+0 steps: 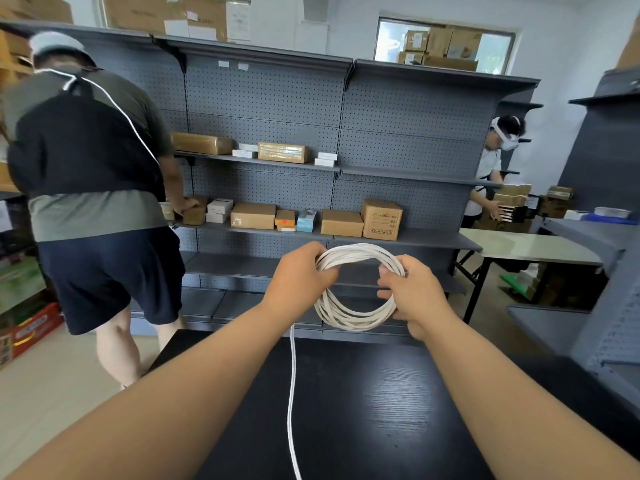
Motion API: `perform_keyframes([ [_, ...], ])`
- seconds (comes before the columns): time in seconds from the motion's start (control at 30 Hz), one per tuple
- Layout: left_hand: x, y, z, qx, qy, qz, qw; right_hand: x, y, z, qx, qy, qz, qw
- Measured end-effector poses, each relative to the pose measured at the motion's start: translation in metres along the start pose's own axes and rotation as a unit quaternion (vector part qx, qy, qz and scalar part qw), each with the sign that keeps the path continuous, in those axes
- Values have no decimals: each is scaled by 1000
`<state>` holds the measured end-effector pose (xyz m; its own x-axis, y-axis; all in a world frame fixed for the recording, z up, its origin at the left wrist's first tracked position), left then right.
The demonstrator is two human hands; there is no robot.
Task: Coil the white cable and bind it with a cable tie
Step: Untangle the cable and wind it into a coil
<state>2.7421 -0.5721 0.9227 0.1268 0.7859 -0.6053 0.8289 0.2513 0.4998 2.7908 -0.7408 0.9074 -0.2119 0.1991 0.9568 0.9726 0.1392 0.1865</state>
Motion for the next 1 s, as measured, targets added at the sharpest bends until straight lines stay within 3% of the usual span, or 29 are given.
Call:
perform_keyframes([
  [0.1,-6,1,-4,-16,44,29,998,-3,0,1,-3,11,3,1000],
  [0.23,-17,4,-9,-33,104,69,992,15,-1,-1,-27,-111,-104,988],
  [0.4,-31,1,-5,-16,214,144,966,40,-14,18,8,-304,-252,919],
  [0.53,-28,-4,-3,-19,263,168,950,36,-17,29,24,-379,-262,887],
  [0.73,-17,-13,-2,-48,108,87,989,25,-12,26,7,-362,-202,910],
  [1.0,3,-12,15,19,-28,-28,999,10,-7,5,-55,-140,-125,981],
])
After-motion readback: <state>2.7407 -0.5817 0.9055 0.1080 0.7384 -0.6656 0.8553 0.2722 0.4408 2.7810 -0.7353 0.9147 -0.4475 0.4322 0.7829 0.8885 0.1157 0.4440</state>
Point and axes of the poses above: each hand's wrist, its own y-axis towards the middle knuckle, its own z-axis out of the palm, x = y × z, the point moved 6 cm from there along y, towards the middle knuckle, and after that the axes turned 4 degrees about y, right-handed, at the moved point
